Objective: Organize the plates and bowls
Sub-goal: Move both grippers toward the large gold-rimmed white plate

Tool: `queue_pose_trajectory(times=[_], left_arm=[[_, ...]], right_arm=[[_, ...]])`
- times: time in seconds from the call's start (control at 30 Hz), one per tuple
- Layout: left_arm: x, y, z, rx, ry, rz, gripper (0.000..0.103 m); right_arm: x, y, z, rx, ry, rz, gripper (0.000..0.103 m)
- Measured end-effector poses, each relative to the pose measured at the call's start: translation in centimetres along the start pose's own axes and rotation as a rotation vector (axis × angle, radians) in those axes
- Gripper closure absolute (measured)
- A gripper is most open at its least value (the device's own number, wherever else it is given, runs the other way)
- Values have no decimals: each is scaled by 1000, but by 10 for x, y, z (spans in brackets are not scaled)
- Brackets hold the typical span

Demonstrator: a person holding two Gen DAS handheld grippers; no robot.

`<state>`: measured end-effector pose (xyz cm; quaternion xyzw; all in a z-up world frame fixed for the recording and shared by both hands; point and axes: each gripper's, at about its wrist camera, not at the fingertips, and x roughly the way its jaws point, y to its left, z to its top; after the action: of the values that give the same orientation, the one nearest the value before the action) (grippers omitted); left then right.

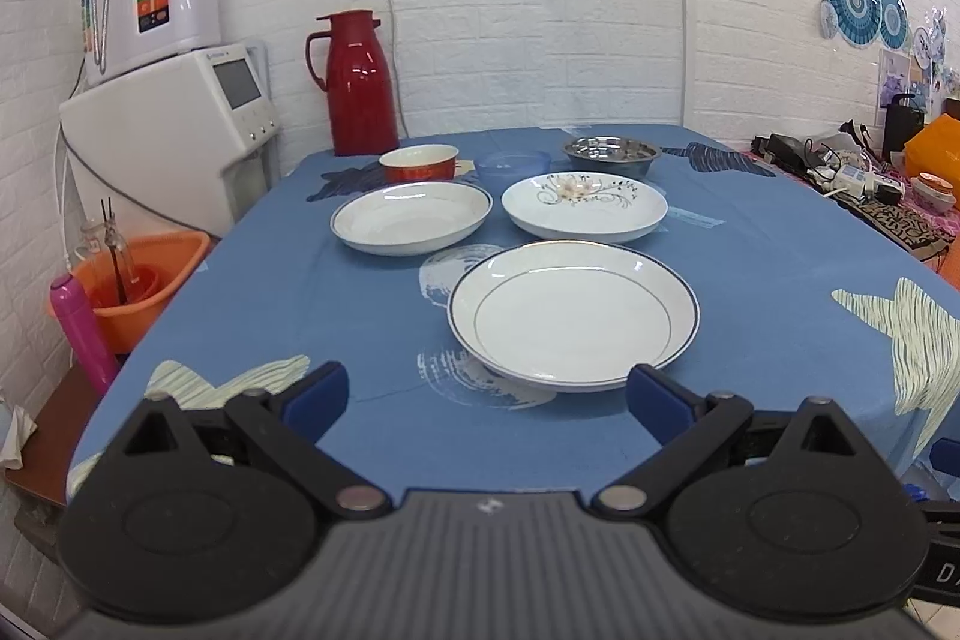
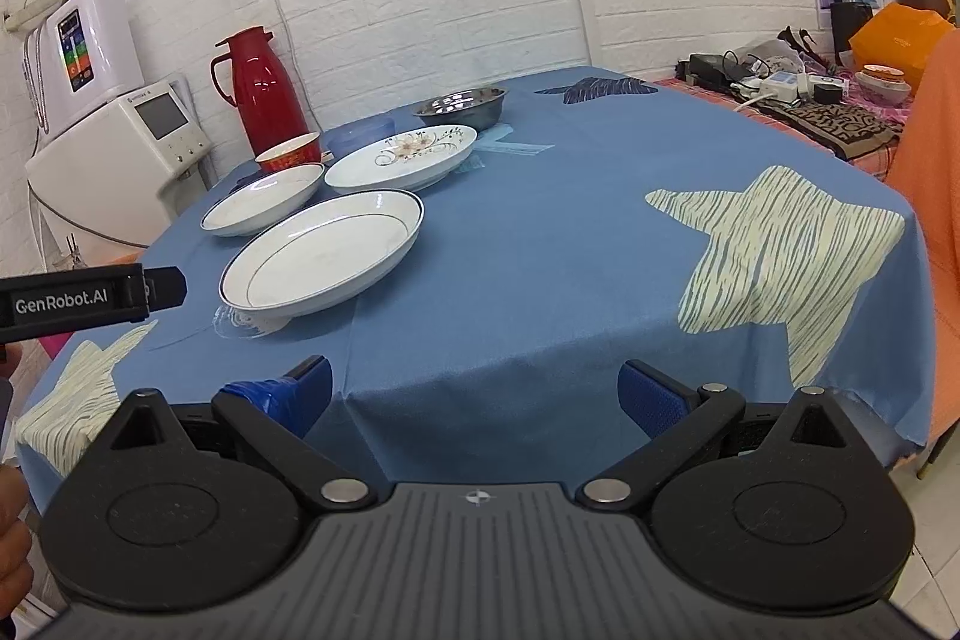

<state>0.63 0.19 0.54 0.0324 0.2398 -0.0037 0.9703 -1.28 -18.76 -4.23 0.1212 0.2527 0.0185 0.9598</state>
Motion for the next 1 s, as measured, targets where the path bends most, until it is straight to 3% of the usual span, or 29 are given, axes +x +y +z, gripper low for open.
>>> queue_pose_trajectory(times=[0.57, 1.0], left_arm=[[40, 16, 27, -27, 48, 17, 5], [105, 41, 52, -55, 150, 51, 5]], right_arm=[[34, 17, 35, -31, 70, -29, 13], [96, 43, 82, -79, 136, -31, 14]])
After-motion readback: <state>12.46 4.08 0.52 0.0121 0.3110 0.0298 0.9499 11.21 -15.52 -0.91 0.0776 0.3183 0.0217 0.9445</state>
